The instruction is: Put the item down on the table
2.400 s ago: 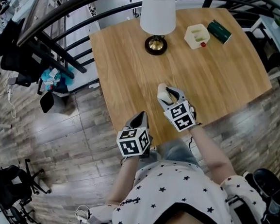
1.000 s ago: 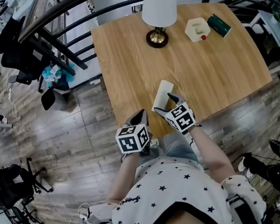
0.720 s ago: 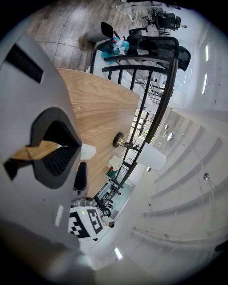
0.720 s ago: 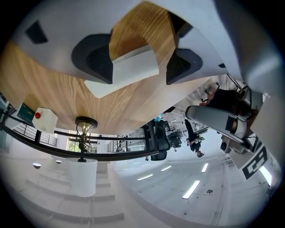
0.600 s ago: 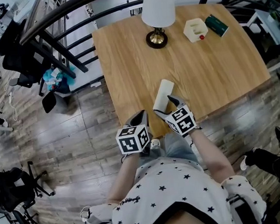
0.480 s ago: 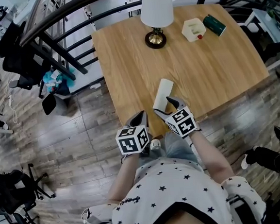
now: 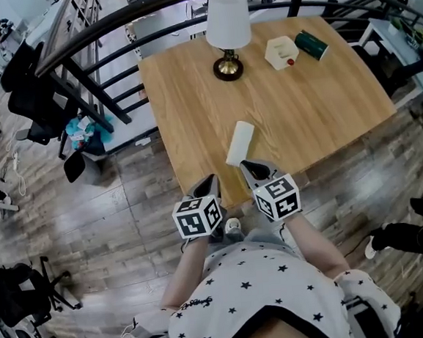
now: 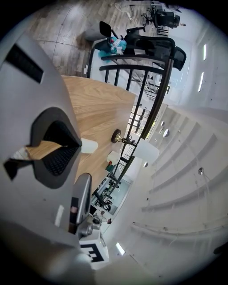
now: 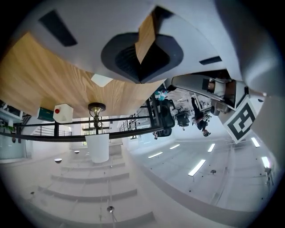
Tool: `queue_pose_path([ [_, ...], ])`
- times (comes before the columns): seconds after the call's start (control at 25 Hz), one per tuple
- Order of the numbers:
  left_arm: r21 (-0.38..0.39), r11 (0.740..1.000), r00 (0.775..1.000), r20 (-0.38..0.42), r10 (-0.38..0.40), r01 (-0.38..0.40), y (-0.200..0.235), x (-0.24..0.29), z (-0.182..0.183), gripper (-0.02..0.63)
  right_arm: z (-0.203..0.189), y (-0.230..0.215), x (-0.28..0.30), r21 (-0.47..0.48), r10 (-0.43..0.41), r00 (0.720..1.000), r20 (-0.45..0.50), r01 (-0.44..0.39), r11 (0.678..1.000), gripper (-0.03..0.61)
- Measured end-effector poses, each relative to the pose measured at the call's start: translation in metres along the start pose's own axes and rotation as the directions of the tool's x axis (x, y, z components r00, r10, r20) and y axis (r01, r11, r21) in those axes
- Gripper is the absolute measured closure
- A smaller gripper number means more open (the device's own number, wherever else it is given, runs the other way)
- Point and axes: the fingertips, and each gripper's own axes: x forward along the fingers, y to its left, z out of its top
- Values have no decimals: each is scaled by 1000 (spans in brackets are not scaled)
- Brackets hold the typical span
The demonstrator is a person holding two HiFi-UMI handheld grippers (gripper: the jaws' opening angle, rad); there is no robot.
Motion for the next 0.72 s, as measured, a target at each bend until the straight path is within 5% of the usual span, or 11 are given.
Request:
queue_pose_path([
  [0.72, -20, 999, 997, 63, 39, -38, -90, -83, -88, 603, -56, 57, -149, -3, 91, 995, 43, -91, 996, 583],
])
